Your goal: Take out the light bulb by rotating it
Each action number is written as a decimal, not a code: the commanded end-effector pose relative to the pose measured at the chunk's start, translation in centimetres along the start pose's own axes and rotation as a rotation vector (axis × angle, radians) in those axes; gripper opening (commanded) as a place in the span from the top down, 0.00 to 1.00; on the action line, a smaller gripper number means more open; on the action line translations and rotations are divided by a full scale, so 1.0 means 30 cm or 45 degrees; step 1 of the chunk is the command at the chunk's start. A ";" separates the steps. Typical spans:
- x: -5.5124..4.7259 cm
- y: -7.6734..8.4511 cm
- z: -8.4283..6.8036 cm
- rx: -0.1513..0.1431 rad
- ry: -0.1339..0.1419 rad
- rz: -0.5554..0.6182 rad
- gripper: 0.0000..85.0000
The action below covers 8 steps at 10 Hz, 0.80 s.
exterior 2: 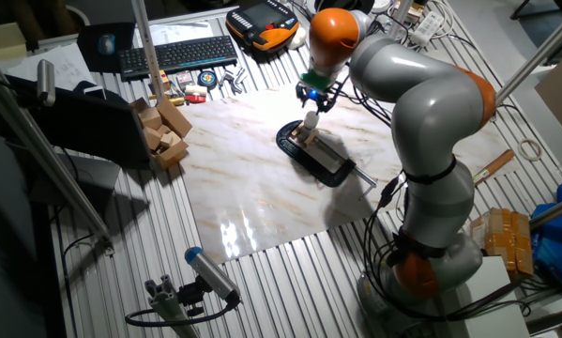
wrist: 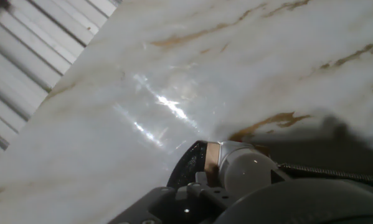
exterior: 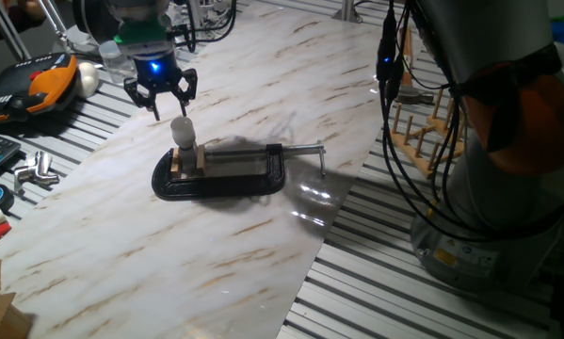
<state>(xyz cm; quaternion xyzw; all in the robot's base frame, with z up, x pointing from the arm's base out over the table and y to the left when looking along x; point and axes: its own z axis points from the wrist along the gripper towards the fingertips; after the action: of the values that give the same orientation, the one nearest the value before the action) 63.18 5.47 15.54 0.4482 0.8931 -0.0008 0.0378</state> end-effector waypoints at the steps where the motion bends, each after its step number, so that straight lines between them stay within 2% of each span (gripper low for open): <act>1: -0.001 0.002 0.003 0.166 -0.074 2.373 0.20; 3: -0.001 0.003 0.006 0.175 -0.067 2.372 0.20; 5: -0.001 0.002 0.005 0.181 -0.076 2.372 0.20; 8: 0.000 0.002 0.007 0.190 -0.064 2.372 0.20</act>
<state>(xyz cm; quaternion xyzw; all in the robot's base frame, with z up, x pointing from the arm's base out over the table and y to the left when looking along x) 63.23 5.51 15.33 0.5664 0.8232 -0.0161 0.0362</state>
